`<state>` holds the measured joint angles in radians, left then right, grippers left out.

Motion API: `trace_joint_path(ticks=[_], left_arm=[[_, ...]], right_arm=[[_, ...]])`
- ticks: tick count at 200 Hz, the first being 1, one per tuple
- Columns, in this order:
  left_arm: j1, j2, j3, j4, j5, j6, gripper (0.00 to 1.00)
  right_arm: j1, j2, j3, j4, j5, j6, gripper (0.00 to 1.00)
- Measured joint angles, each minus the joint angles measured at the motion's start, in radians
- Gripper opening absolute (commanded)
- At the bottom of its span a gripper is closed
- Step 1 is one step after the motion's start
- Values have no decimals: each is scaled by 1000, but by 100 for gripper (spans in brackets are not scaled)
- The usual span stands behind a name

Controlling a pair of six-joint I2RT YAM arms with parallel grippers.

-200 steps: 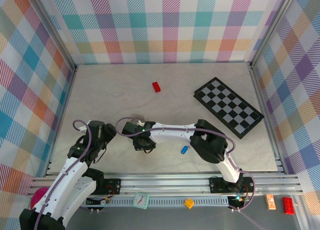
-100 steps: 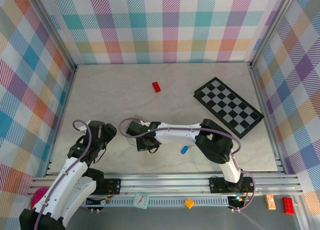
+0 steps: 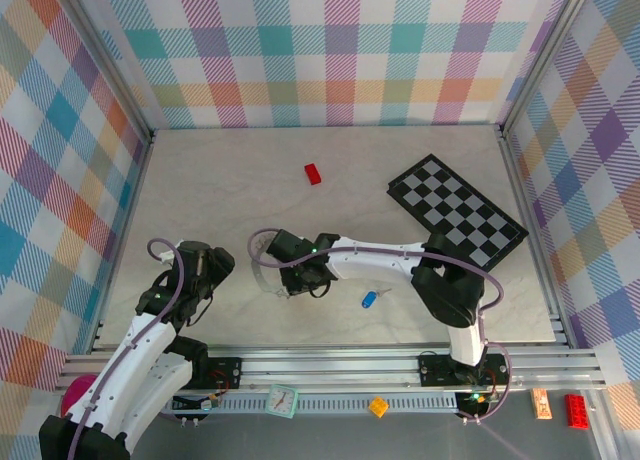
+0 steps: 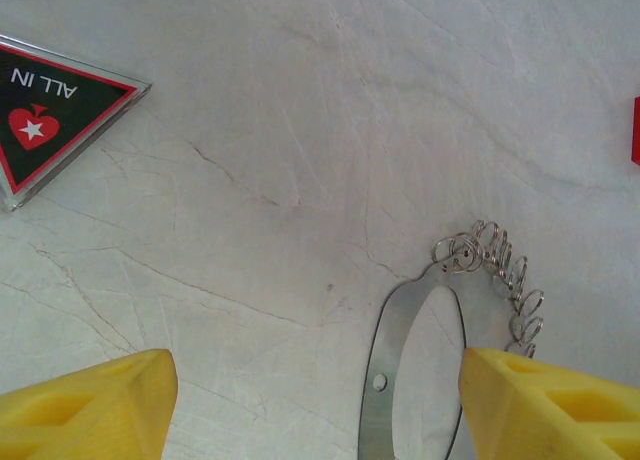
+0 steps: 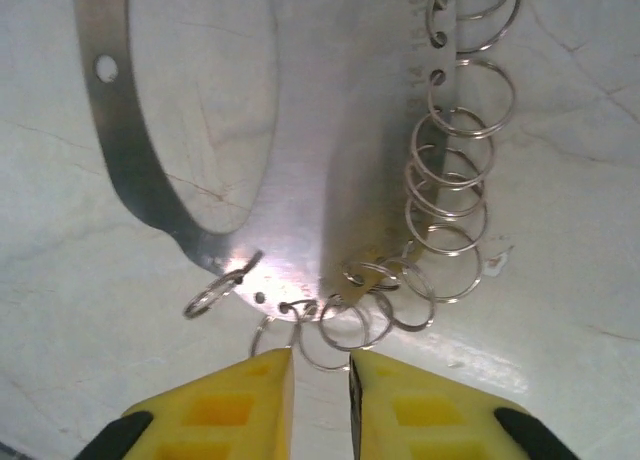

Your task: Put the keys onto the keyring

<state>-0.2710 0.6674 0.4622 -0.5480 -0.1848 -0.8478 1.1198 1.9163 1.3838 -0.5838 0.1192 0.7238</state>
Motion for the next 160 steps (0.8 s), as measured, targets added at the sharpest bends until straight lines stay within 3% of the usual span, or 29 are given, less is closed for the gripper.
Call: trace_joint_path(ticks=[64,160], left_arm=[[-2,-7,0,-4,-5,0,74],[-3,-10,0,-4,-12,0,74]], right_arm=[[27,99,190,-32,3,24,34],[58,240,282,-154,23,83,32]])
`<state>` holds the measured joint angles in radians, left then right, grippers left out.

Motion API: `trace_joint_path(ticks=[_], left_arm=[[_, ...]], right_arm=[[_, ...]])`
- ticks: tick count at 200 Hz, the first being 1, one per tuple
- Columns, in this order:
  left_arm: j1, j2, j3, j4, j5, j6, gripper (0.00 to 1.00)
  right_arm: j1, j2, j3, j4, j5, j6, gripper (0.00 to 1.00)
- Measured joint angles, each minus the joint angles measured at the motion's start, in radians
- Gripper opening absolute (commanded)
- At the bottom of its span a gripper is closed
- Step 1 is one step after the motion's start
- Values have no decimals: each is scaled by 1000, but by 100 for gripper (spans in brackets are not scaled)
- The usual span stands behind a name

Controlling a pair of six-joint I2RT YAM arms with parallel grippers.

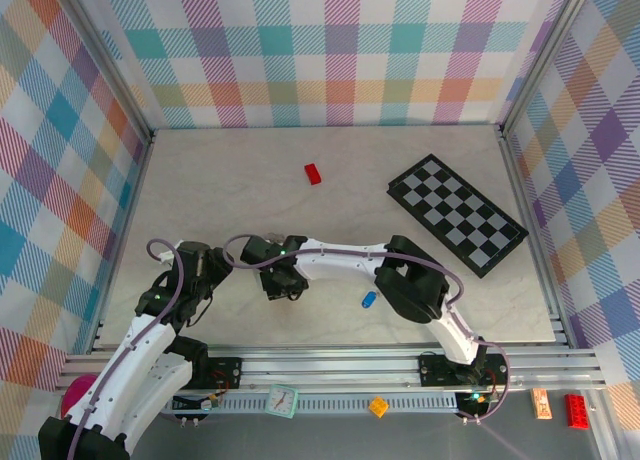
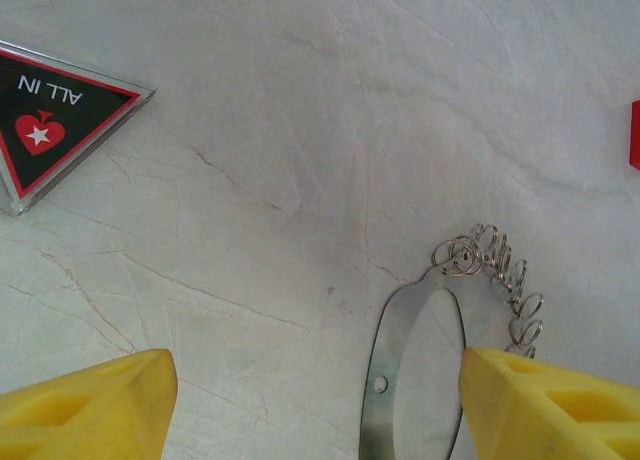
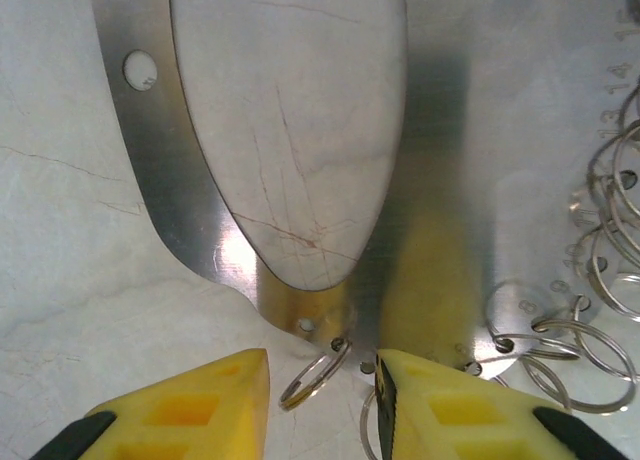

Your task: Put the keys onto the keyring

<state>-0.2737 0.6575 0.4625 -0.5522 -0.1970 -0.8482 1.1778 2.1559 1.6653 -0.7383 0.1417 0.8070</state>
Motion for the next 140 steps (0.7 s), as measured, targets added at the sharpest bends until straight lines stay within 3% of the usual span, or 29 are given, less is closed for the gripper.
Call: trace_joint_path(ticks=[73,82,140], left_arm=[[0,-7,0,-17,-7,0,74],[0,-9,0,-19,-7,0,74],[0,-9,0,-19,-7,0,74]], right_arm=[[1,32,46,-55,19,0,22],[1,32,47,-60,22,0,16],[1,32,47,-72,22,1,5]])
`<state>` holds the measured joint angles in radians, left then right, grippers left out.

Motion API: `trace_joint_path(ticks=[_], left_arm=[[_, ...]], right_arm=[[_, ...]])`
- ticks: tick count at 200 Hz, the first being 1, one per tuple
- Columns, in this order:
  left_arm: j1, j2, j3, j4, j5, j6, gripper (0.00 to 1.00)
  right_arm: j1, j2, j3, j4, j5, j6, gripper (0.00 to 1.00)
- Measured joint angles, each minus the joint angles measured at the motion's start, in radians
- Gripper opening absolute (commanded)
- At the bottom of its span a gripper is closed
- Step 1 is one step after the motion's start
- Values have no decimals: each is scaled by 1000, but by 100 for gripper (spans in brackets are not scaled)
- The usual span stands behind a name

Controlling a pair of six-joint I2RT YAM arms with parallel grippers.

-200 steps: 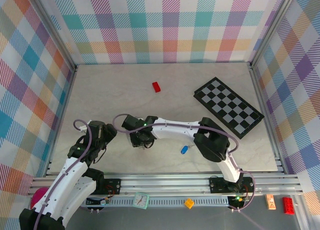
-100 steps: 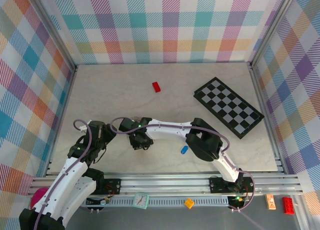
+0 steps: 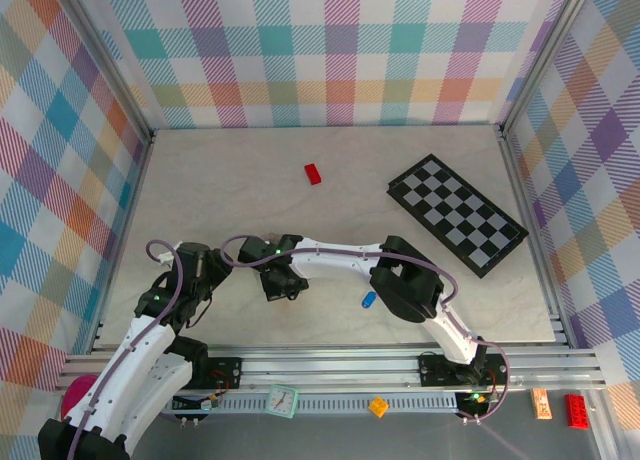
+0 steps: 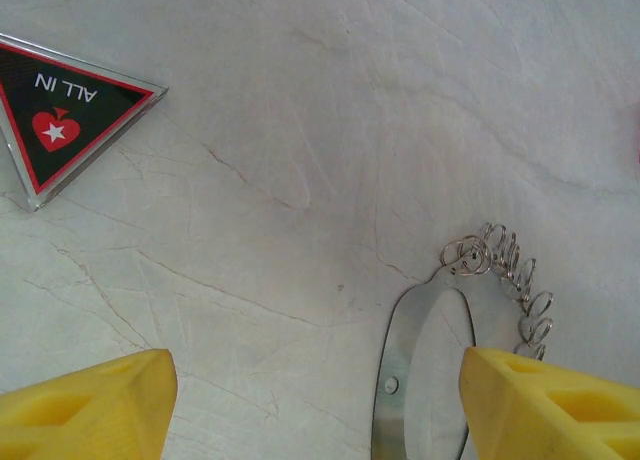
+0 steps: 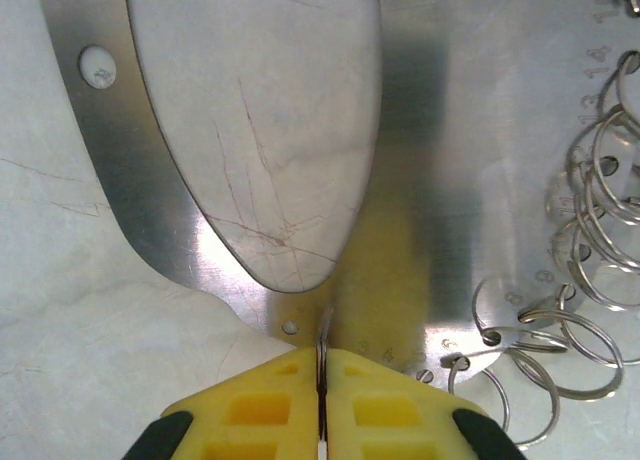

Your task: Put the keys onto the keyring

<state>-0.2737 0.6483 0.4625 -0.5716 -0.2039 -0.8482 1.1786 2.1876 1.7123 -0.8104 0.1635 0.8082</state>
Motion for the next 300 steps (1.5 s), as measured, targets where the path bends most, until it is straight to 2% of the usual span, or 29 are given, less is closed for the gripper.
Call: trace_joint_path(ticks=[20,51,103,137,157,186,220,249,284,300], left_arm=[[0,0,0,0,0,0,74],[0,0,0,0,0,3,73],[-14,25,0,44,34,67,72],[-39,76,37,97,56,182,71],[-43,134,138,104,63,296,71],[-45,203,306,145,129,527,70],[-45,196,332,234,225,789,64],[-45,225,331,279,390,1035,59],[-46,307,343,243,644,1316,41],[-47,344,345,225,739,1409,36]], right_arm=[[0,-2,0,1,0,1,0],[0,-28,-32,26,-16,-35,0],[-14,-213,-288,181,-63,-237,0],[-66,-370,-469,328,-143,-397,0],[-111,-440,-517,394,-206,-498,0],[-181,-553,-608,523,-335,-639,0],[-252,-618,-639,580,-401,-773,0],[-315,-641,-639,602,-457,-871,0],[-360,-688,-641,605,-499,-985,0],[-362,-718,-658,614,-515,-1033,0]])
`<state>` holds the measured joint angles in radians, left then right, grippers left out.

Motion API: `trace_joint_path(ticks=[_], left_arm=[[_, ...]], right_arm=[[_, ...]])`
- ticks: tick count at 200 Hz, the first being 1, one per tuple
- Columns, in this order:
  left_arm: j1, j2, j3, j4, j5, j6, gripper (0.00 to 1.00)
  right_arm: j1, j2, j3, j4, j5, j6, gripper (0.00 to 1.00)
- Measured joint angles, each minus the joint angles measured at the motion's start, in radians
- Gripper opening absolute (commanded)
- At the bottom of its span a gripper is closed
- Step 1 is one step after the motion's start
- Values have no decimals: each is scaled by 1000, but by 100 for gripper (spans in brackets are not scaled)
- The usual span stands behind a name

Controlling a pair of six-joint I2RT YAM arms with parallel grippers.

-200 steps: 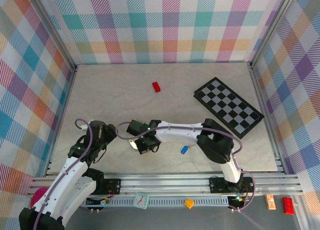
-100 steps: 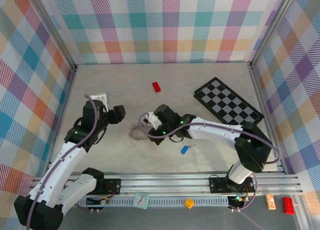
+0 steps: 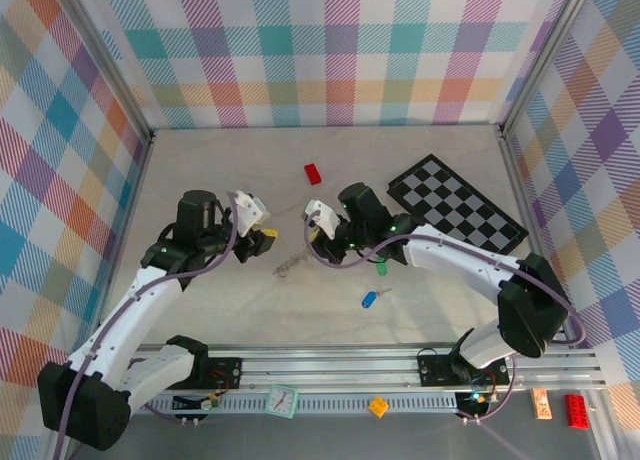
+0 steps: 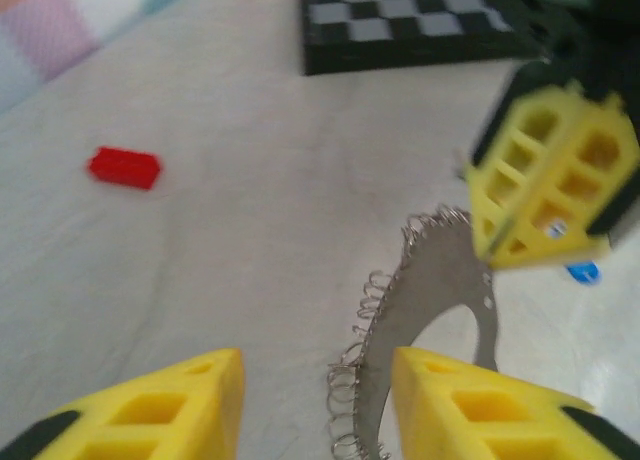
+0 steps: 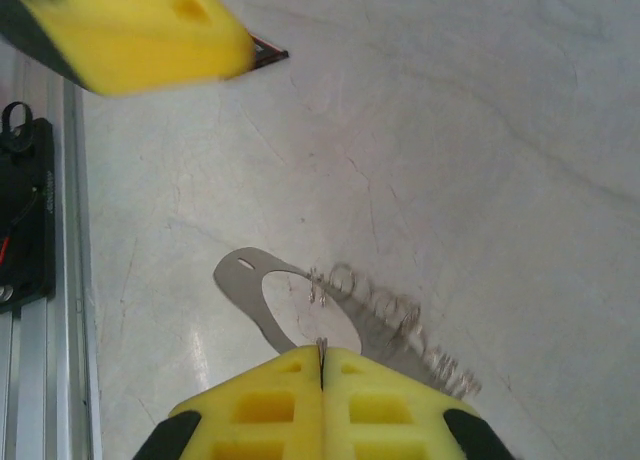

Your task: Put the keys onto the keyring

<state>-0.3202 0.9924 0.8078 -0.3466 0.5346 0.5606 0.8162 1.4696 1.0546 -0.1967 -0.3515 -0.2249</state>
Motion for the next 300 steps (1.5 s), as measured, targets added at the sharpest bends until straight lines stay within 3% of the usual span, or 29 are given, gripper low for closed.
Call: trace_joint_path(ticks=[50,105,127,187,300], left_arm=[[-14,73,0,17,233,150,27],[-45,162,0,6,366,246,26],[-53,189,0,-3,391,269,20],[-59,208,-1,-21,410,308,28],[-65,215,-1,-20,442,304,22]], right_arm=[[0,-59,-92,61,-67,-113,0],[0,-60,-93,93,-104,-136,0],[0,-72,-98,103,-103,-134,0],[0,-102,-106,118,-108,-127,0],[-5,-89,-105,153,-155,-71,0]])
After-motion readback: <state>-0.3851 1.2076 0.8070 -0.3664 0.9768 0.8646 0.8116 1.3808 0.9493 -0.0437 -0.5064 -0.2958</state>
